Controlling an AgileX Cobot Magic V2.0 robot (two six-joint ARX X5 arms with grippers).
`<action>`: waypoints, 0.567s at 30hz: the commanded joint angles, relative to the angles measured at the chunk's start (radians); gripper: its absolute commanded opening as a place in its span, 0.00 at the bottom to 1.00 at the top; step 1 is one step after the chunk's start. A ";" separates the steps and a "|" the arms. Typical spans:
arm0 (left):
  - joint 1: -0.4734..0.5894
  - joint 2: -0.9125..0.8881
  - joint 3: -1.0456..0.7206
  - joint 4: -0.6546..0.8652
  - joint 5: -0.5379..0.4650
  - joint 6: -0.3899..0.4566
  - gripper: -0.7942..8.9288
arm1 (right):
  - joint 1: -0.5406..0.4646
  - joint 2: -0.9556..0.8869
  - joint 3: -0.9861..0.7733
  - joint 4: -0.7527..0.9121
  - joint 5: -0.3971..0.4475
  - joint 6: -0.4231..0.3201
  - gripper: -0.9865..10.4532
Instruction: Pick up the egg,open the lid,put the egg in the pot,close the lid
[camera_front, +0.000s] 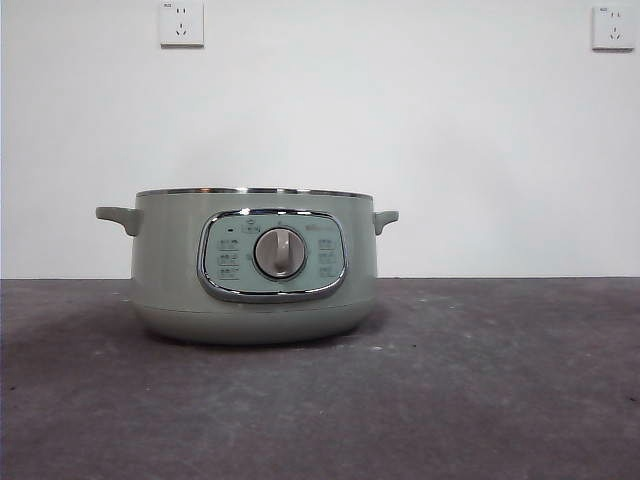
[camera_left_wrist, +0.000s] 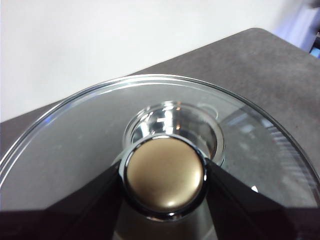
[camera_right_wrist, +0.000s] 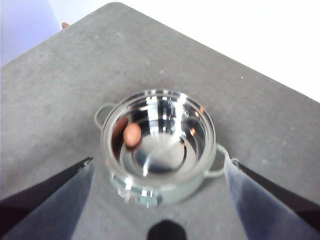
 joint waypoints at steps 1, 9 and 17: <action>-0.010 0.031 -0.007 0.078 0.058 0.015 0.07 | 0.003 -0.114 -0.121 -0.026 0.014 -0.012 0.47; -0.028 0.040 -0.326 0.363 0.093 -0.013 0.07 | 0.003 -0.424 -0.402 -0.026 0.056 -0.008 0.47; -0.067 0.069 -0.661 0.734 0.096 -0.062 0.07 | 0.003 -0.702 -0.655 -0.026 0.124 0.081 0.47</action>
